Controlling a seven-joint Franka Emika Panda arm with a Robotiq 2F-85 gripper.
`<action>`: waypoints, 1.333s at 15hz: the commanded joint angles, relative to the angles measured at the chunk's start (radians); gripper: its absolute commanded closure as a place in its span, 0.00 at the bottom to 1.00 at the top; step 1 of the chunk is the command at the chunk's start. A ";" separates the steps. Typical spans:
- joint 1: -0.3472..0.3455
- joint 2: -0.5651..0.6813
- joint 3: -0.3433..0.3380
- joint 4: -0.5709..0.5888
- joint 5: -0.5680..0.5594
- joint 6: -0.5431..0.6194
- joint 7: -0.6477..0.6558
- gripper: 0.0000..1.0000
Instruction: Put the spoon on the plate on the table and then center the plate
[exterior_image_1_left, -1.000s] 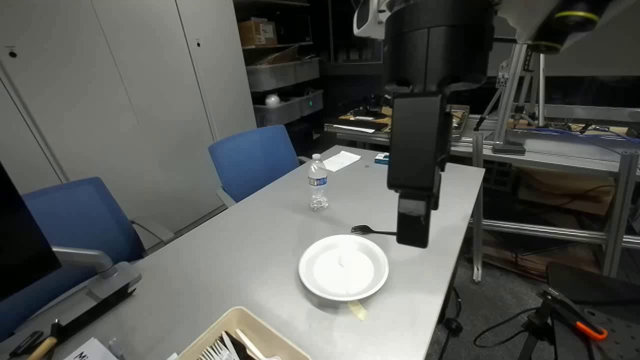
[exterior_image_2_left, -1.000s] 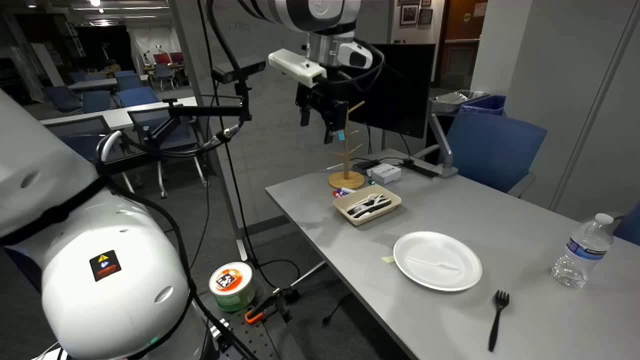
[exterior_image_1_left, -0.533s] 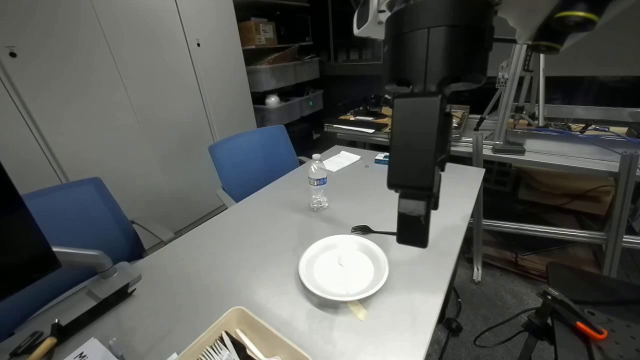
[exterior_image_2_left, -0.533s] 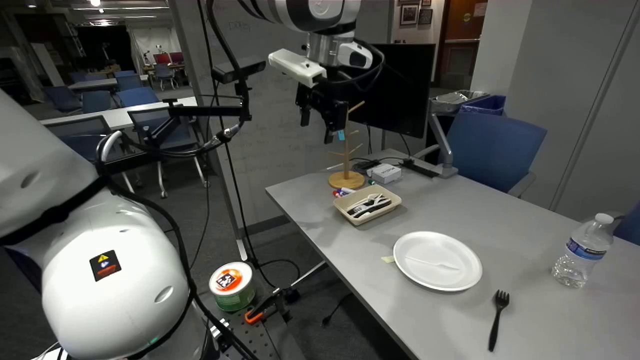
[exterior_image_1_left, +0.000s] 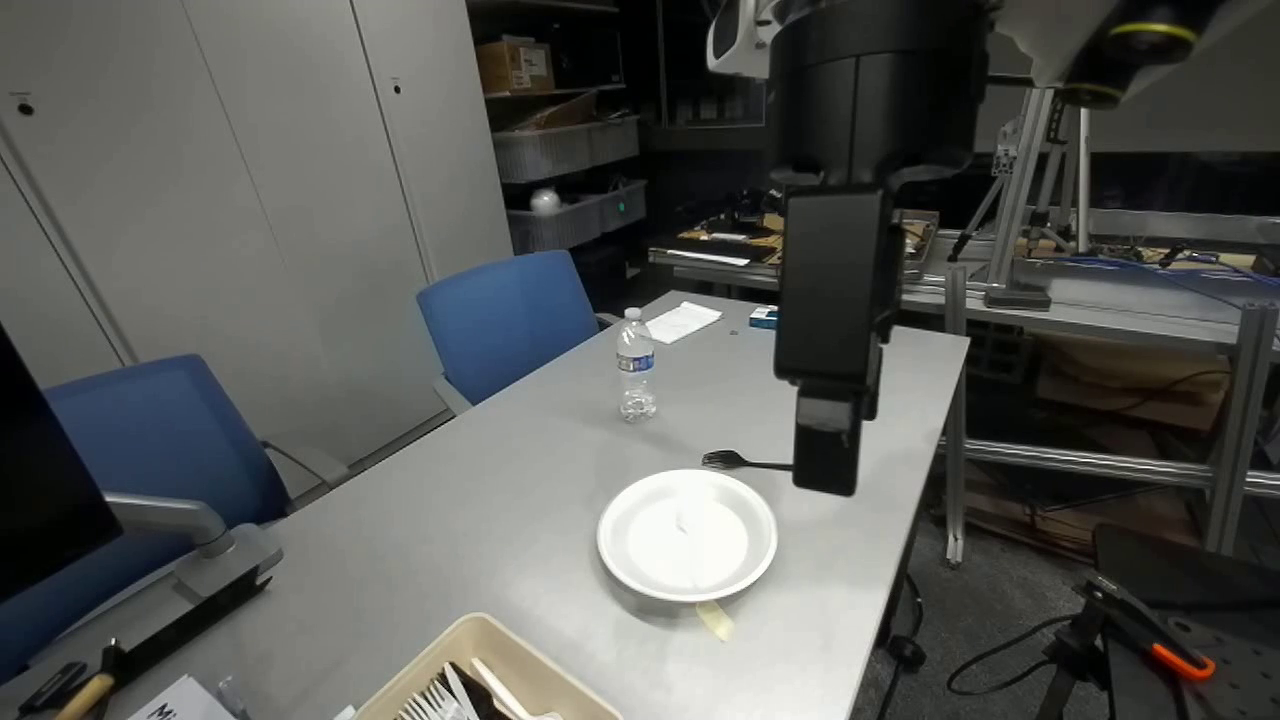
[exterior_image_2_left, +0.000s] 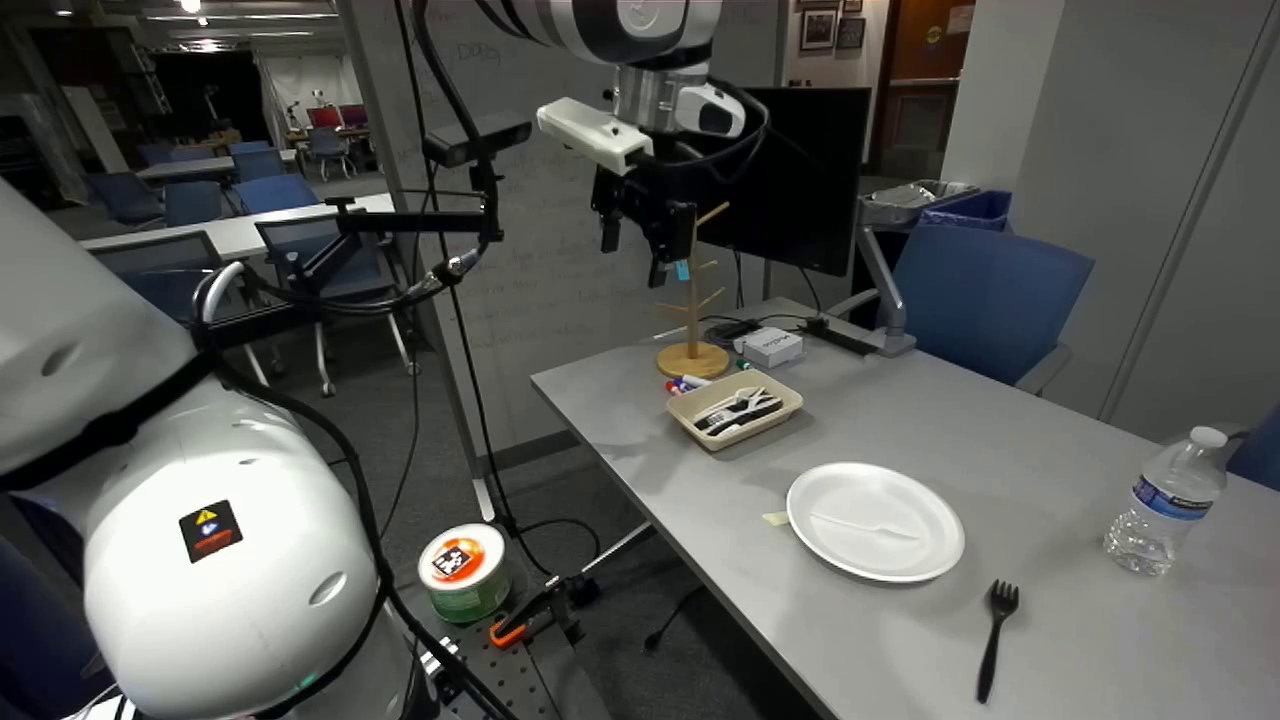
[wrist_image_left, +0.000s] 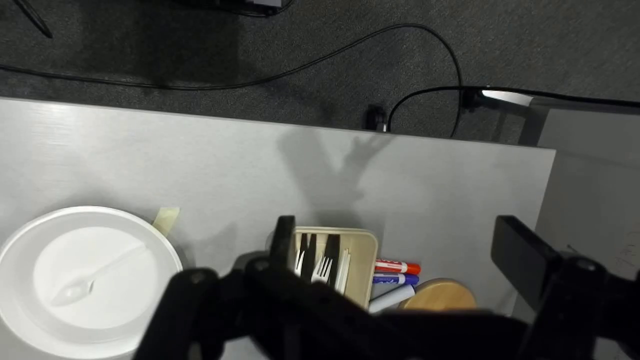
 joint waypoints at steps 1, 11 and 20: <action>-0.013 0.000 0.011 0.002 0.004 -0.003 -0.003 0.00; -0.017 0.004 0.011 0.007 -0.004 0.001 -0.002 0.00; -0.099 0.032 0.017 0.014 -0.203 0.111 0.086 0.00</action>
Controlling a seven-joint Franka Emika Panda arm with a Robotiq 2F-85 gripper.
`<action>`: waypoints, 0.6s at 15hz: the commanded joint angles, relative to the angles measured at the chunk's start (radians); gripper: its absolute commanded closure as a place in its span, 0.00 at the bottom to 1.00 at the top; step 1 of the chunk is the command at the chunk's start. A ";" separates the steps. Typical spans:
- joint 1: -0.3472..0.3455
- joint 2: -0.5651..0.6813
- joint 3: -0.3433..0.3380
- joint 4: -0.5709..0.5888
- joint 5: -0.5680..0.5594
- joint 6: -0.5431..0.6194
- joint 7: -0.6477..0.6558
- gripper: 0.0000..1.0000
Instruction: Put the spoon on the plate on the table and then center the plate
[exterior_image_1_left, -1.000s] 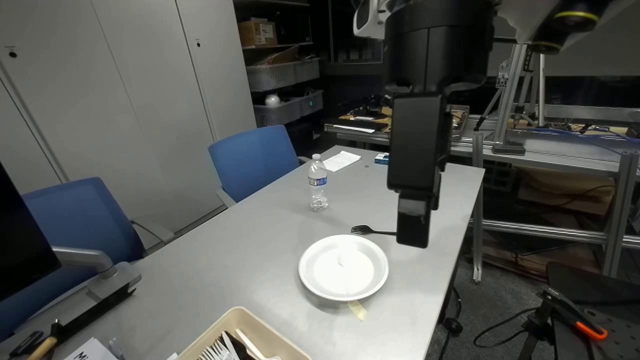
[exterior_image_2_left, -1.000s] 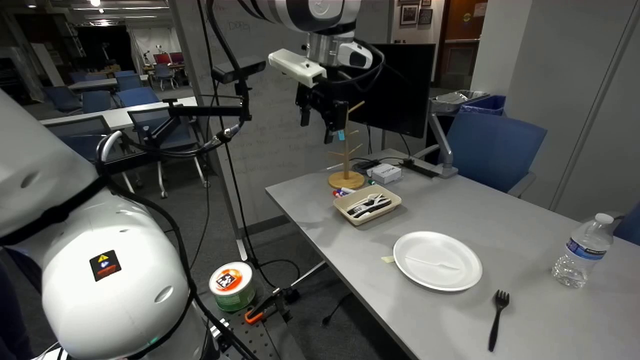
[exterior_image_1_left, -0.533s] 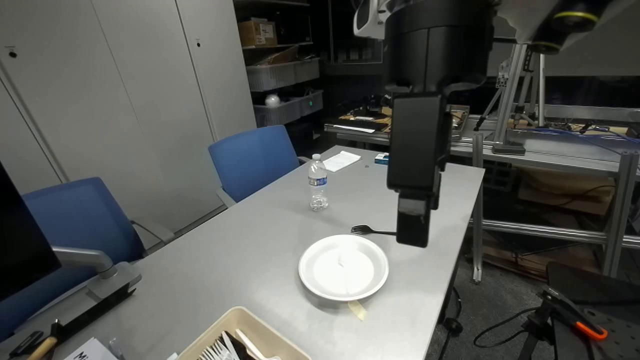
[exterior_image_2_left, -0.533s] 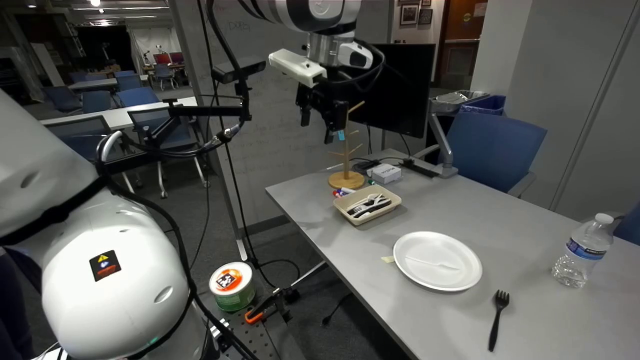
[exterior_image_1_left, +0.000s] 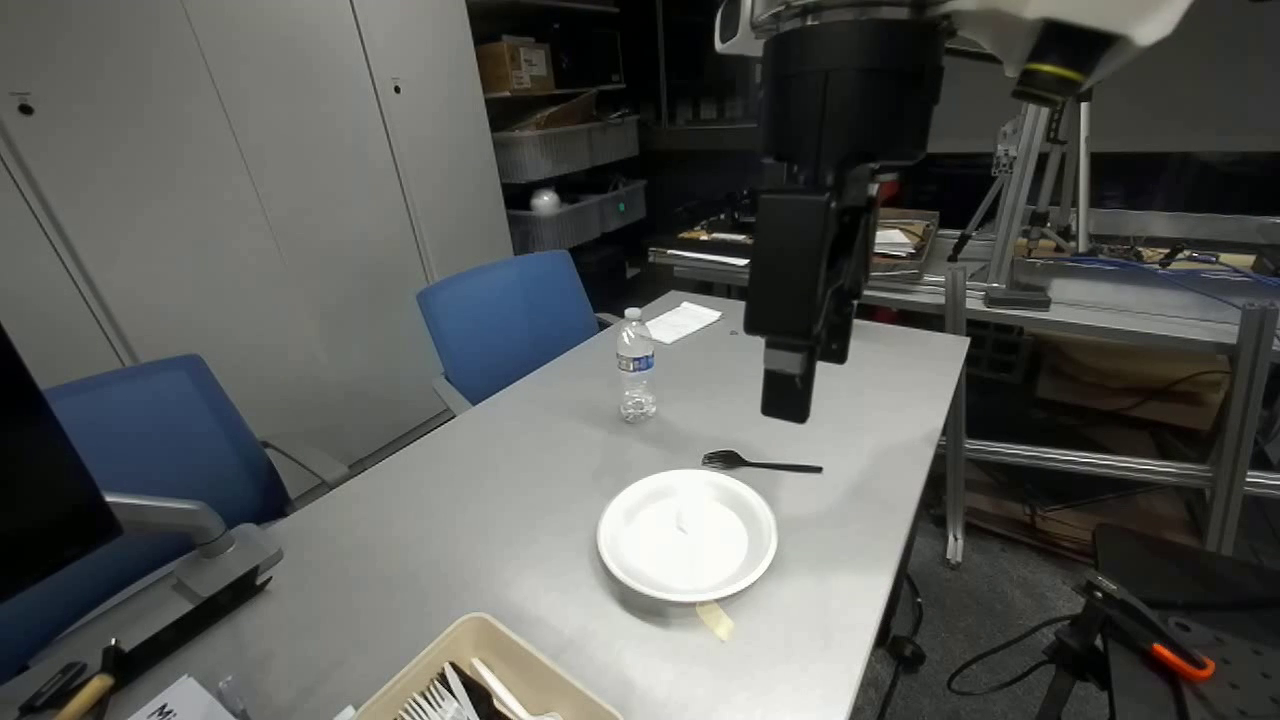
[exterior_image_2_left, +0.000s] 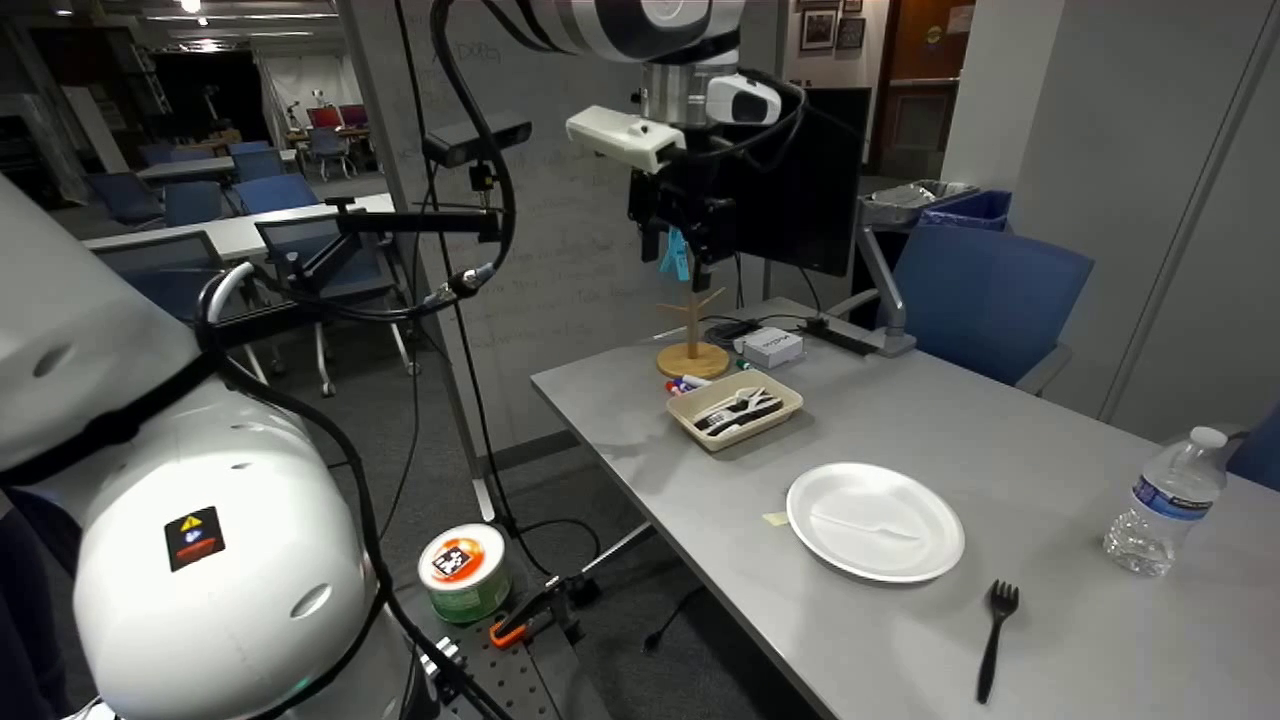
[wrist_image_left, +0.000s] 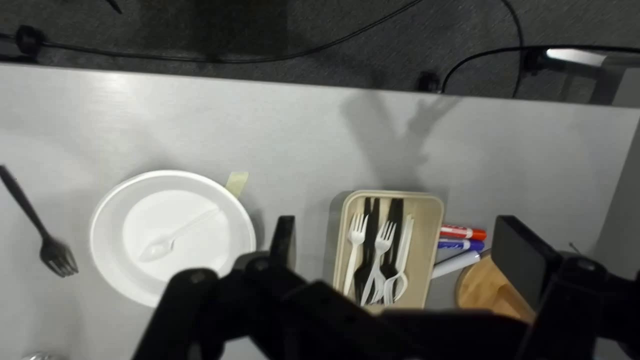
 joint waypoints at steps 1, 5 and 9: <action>-0.049 0.038 0.020 0.016 -0.111 0.085 0.076 0.00; -0.081 0.103 0.019 0.037 -0.191 0.192 0.183 0.00; -0.095 0.170 0.008 0.060 -0.211 0.269 0.270 0.00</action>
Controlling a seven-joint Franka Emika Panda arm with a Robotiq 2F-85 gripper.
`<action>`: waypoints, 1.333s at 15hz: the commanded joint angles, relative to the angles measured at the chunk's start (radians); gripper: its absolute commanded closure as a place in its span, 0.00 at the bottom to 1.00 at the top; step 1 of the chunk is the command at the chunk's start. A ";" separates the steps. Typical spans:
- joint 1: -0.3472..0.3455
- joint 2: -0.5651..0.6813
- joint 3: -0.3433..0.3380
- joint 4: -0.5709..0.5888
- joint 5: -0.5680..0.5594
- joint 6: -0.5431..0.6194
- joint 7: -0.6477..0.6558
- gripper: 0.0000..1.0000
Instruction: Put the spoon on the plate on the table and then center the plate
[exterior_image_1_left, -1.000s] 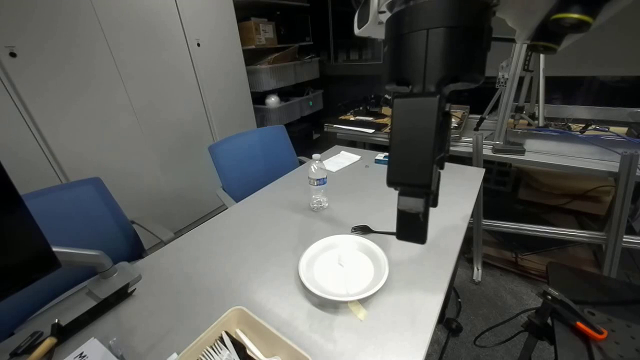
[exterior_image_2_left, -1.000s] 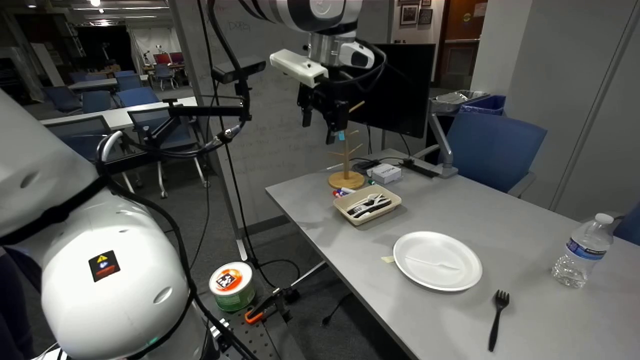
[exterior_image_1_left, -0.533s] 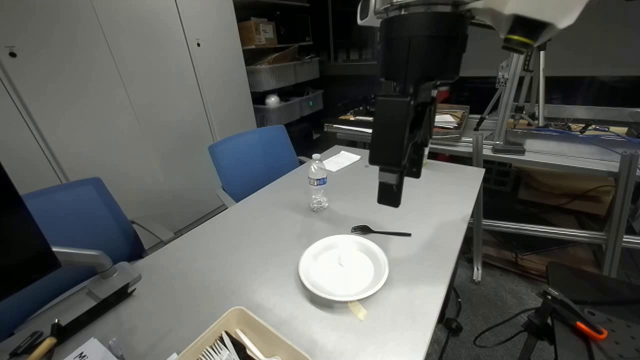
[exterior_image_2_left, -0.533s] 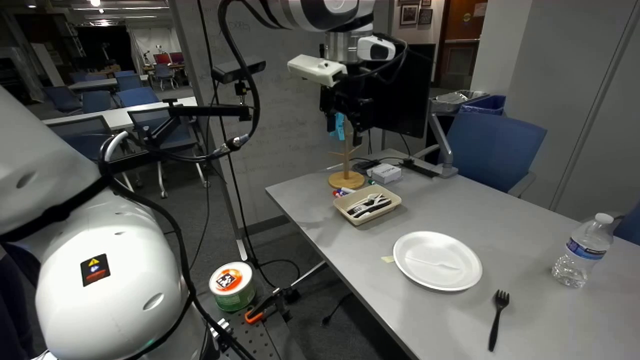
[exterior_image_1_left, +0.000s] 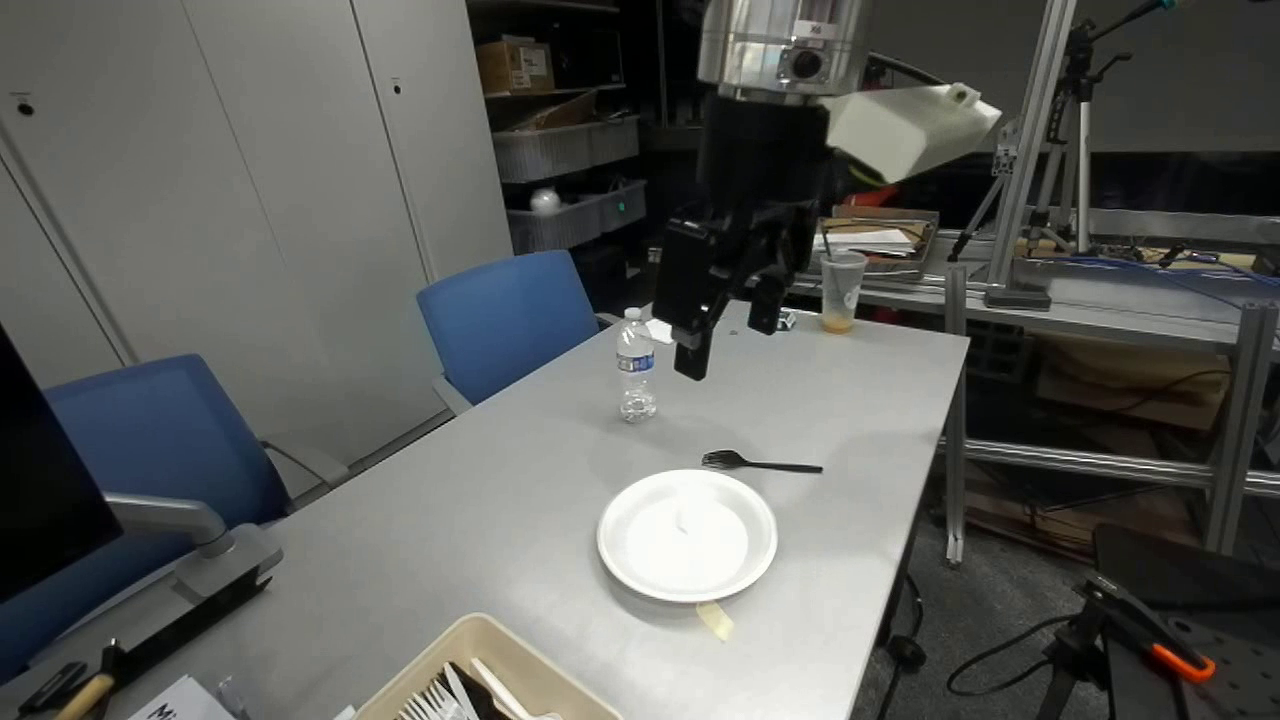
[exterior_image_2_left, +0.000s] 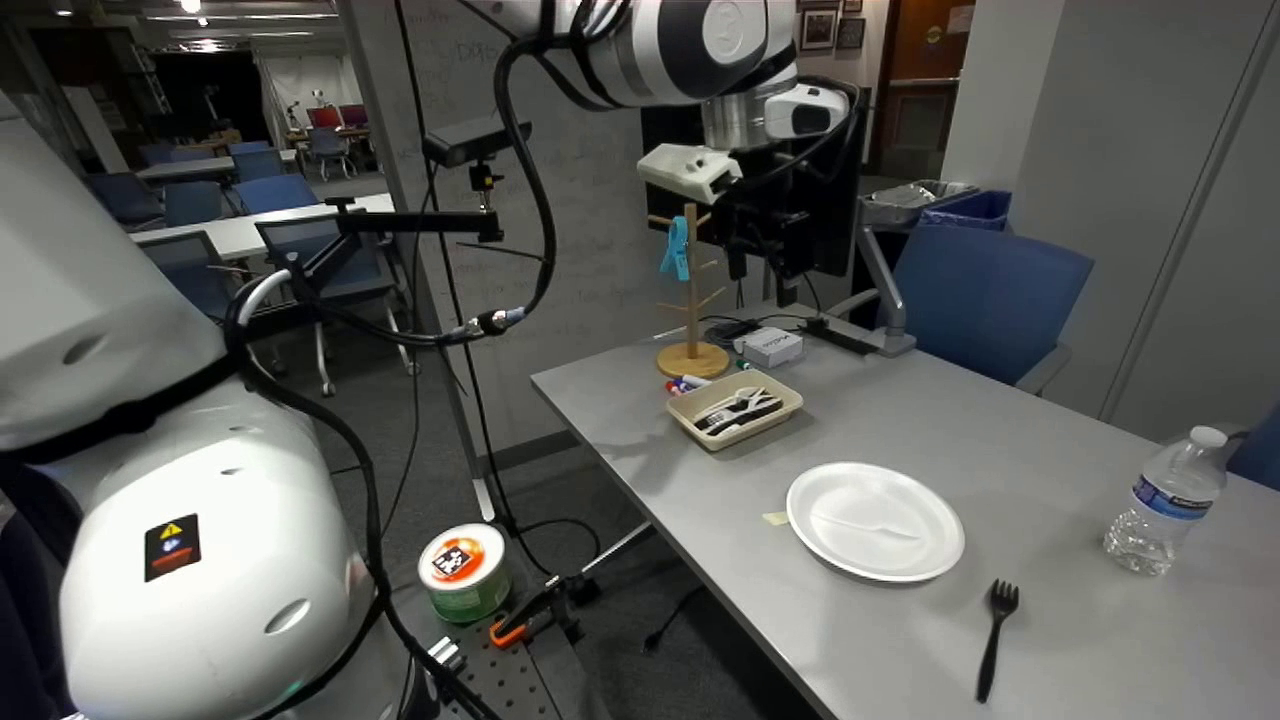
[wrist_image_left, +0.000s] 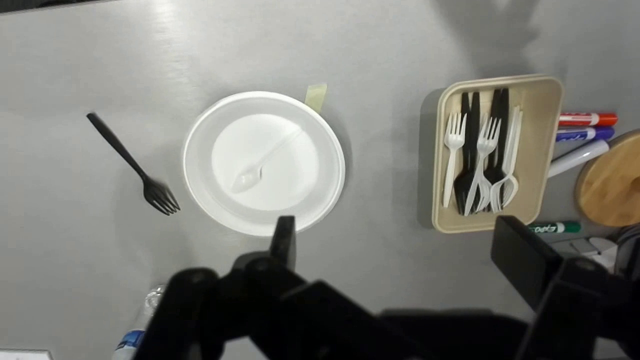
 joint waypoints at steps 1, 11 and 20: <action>-0.021 0.069 0.007 0.048 -0.030 0.052 0.080 0.00; -0.008 0.041 -0.002 0.013 -0.002 0.033 0.035 0.00; -0.036 0.141 -0.089 0.046 0.256 0.132 0.044 0.00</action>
